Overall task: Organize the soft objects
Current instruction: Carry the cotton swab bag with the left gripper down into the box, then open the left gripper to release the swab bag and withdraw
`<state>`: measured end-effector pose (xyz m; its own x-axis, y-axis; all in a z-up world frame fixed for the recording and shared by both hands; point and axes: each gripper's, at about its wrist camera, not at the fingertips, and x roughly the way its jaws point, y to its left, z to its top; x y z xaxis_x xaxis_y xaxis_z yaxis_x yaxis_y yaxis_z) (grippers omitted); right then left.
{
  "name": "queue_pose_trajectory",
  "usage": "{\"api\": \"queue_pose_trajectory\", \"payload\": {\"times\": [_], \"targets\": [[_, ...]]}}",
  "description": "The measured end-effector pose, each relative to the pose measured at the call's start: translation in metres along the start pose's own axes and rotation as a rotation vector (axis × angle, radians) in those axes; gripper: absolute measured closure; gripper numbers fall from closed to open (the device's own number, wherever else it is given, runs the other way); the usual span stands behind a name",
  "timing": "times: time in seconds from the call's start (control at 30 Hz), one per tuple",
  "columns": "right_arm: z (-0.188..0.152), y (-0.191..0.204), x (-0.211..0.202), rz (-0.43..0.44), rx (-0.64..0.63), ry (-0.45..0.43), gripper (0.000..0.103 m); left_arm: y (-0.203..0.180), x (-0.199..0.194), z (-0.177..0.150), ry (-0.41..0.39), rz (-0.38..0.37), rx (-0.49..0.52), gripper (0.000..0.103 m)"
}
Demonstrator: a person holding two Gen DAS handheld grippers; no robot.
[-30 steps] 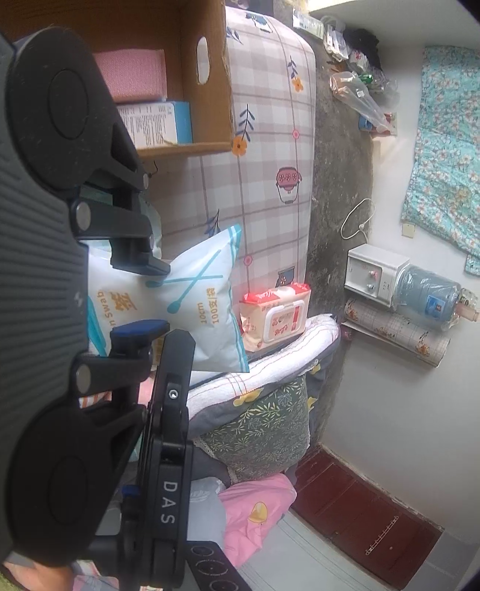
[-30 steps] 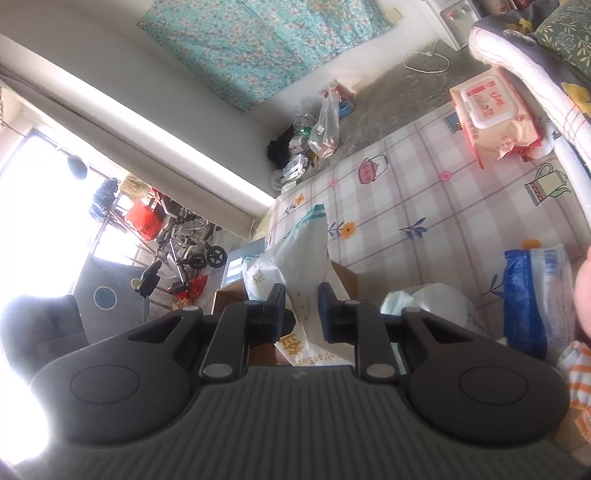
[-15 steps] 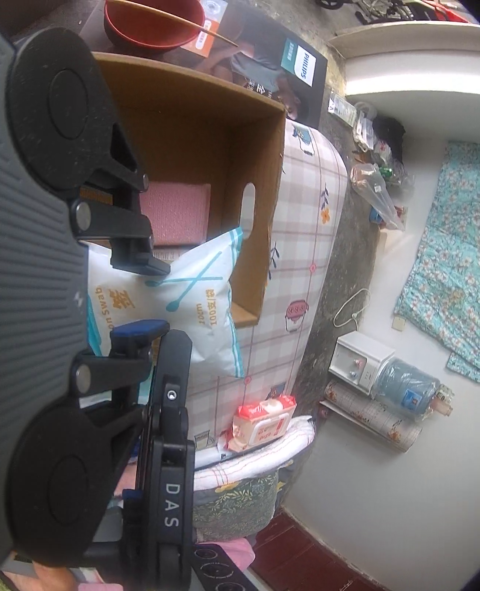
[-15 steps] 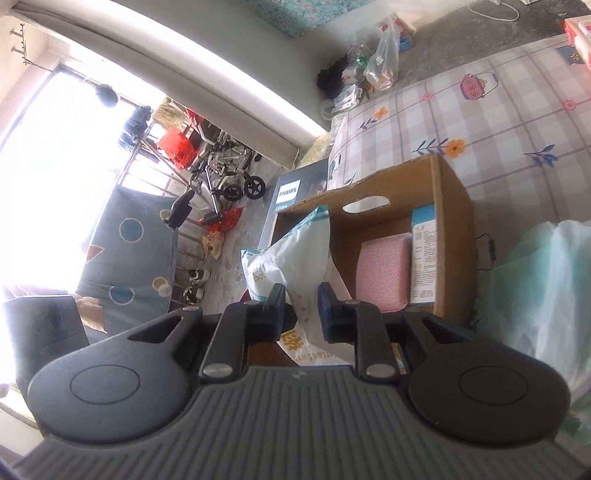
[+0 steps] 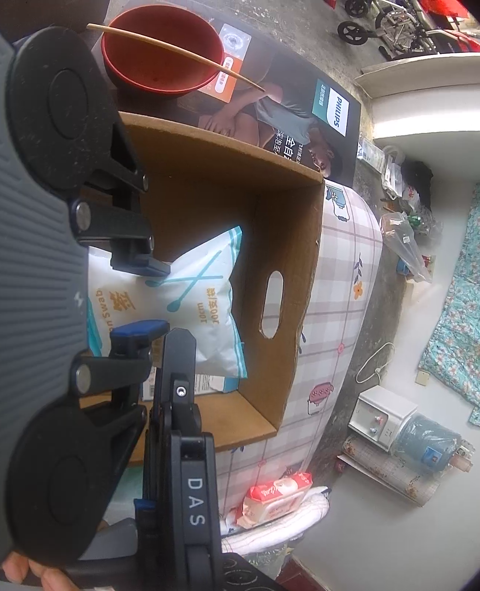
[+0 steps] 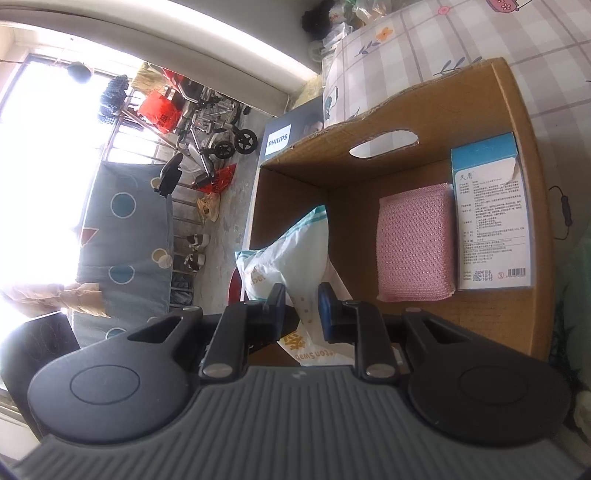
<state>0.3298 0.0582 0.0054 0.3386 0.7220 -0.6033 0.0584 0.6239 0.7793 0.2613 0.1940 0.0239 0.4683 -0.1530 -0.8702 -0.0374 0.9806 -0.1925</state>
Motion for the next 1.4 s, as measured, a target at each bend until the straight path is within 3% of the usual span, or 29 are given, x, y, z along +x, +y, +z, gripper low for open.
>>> {"api": "queue_pose_trajectory", "payload": {"times": [0.37, 0.5, 0.63, 0.93, 1.1, 1.4], "targets": [[0.036, -0.029, 0.071, 0.002, 0.112, 0.026, 0.083, 0.015, 0.050, 0.025, 0.028, 0.157, 0.107, 0.076], [0.038, -0.048, 0.095, -0.032, 0.168, 0.059, 0.083, 0.023, 0.056, 0.025, 0.026, 0.153, 0.097, 0.071], [0.036, -0.048, 0.091, -0.032, 0.155, 0.050, 0.083, 0.024, 0.052, 0.023, 0.024, 0.145, 0.111, 0.070], [0.017, -0.034, 0.008, 0.026, 0.064, -0.097, 0.082, 0.015, 0.046, 0.016, 0.036, 0.108, 0.095, 0.069], [-0.012, -0.040, -0.040, 0.070, 0.038, -0.149, 0.079, -0.005, 0.030, 0.006, 0.011, 0.076, 0.115, 0.049], [-0.079, -0.060, -0.138, 0.153, -0.003, -0.338, 0.060, -0.066, -0.029, -0.027, -0.086, -0.002, 0.240, 0.034]]}}
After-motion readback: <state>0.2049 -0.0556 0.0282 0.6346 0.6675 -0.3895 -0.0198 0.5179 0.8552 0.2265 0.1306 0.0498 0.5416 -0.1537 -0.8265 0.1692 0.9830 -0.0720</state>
